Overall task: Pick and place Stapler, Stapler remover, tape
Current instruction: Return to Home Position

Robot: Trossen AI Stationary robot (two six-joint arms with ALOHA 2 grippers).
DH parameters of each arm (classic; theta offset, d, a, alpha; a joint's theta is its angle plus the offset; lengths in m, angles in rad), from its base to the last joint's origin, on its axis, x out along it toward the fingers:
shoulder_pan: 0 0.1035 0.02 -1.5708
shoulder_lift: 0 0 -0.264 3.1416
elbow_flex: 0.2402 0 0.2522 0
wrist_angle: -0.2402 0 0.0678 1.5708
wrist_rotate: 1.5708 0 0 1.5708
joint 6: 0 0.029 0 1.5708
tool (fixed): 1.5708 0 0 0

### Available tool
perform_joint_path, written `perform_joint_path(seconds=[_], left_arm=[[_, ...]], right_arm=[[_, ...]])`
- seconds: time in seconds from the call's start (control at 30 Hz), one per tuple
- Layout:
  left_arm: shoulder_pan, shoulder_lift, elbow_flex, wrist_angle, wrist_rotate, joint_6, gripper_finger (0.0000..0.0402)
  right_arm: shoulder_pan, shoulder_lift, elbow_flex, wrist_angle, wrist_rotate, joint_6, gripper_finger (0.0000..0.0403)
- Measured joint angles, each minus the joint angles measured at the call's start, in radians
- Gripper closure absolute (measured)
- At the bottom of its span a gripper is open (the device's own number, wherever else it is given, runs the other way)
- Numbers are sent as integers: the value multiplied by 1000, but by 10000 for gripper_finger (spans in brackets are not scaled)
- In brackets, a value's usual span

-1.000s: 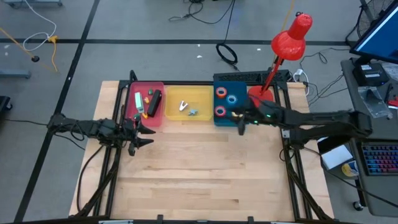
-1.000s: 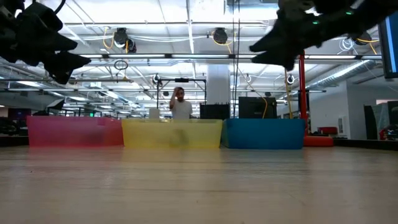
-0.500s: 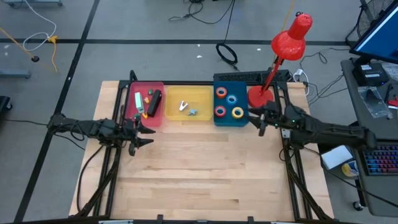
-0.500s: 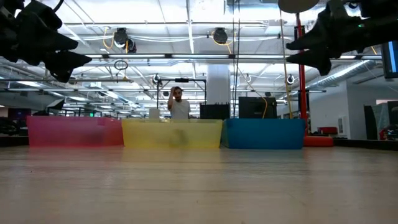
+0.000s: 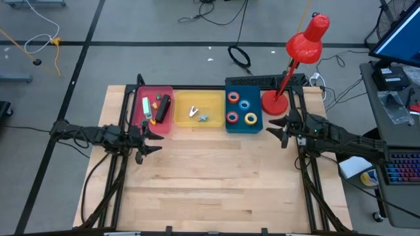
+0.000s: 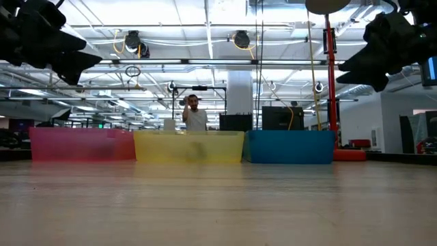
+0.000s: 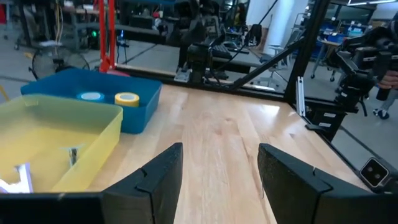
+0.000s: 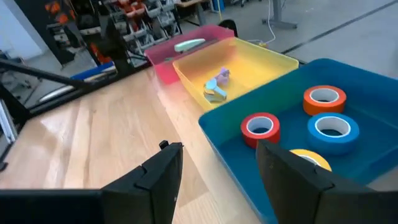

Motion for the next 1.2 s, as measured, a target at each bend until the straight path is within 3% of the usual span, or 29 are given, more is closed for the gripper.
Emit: perform_joint_path(seconds=[0.1,0.23,0.3,0.5,0.83,1.2], left_arm=[[0,0,0,18,0,32,195],[0,0,0,28,0,34,194],[0,0,0,27,0,27,195],[0,0,0,20,-9,64,195],[1,0,0,17,-43,64,195],[0,0,0,16,-43,108,195]], right_arm=[[0,-5,0,-27,-18,-14,203],[1,-15,0,-21,-168,-53,204],[1,-19,0,-20,-187,-66,202],[1,-38,-21,-23,-68,-82,205],[0,-177,-59,-24,-69,-60,203],[1,-178,-117,22,-6,-43,206]])
